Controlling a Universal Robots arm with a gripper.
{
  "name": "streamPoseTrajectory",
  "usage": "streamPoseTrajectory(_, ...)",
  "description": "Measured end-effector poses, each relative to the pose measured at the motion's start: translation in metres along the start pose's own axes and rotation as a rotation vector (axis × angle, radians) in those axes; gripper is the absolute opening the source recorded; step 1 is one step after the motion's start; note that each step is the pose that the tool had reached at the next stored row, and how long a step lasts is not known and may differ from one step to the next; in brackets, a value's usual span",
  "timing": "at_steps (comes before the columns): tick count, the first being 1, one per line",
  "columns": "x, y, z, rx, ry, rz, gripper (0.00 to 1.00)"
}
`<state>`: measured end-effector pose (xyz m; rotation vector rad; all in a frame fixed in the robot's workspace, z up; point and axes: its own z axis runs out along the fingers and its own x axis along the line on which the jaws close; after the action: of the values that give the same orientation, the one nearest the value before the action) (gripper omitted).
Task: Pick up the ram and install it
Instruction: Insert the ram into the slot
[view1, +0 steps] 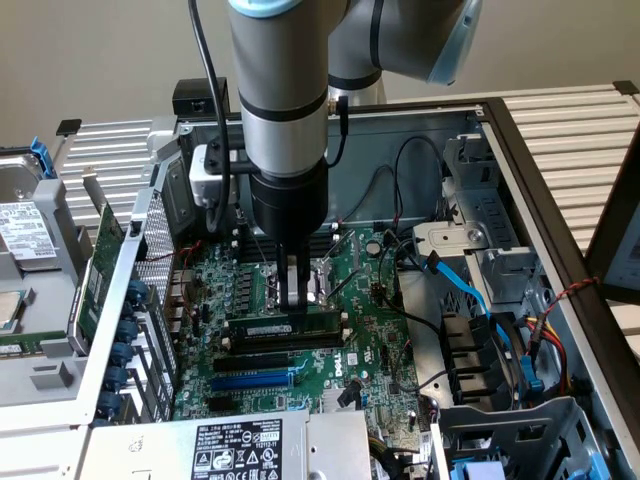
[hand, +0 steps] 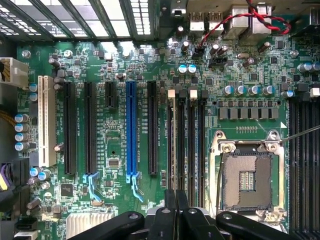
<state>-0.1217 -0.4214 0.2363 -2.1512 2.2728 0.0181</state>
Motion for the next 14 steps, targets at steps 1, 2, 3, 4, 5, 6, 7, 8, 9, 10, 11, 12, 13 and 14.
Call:
streamPoseTrajectory(1,0.0000,0.0000,0.0002,0.0000,-0.0002,0.000,0.12)
streamPoseTrajectory(2,0.0000,0.0000,0.0004,-0.0001,-0.0003,0.000,0.12)
streamPoseTrajectory(3,0.0000,0.0000,0.0009,-0.0001,-0.0005,0.000,0.12)
streamPoseTrajectory(4,0.0000,0.0000,0.0009,0.0000,-0.0007,0.000,0.12)
streamPoseTrajectory(5,0.0000,0.0000,0.0009,0.0001,-0.0008,0.000,0.12)
streamPoseTrajectory(6,0.0000,-0.0001,0.0009,0.0001,-0.0008,0.000,0.12)
streamPoseTrajectory(7,0.0001,-0.0001,0.0008,0.0001,-0.0008,-0.001,0.12)
streamPoseTrajectory(8,0.0002,-0.0001,0.0006,0.0000,-0.0006,-0.001,0.12)
streamPoseTrajectory(9,0.0002,-0.0001,0.0006,0.0000,-0.0006,-0.001,0.12)
streamPoseTrajectory(10,0.0003,-0.0001,0.0005,0.0000,-0.0006,-0.001,0.12)
streamPoseTrajectory(11,0.0004,-0.0001,0.0003,-0.0001,-0.0005,-0.001,0.12)
streamPoseTrajectory(12,0.0004,-0.0001,0.0003,-0.0001,-0.0006,-0.001,0.12)
streamPoseTrajectory(13,0.0005,-0.0002,0.0002,-0.0001,-0.0005,-0.001,0.12)
streamPoseTrajectory(14,0.0007,-0.0002,0.0001,-0.0001,-0.0004,-0.002,0.12)
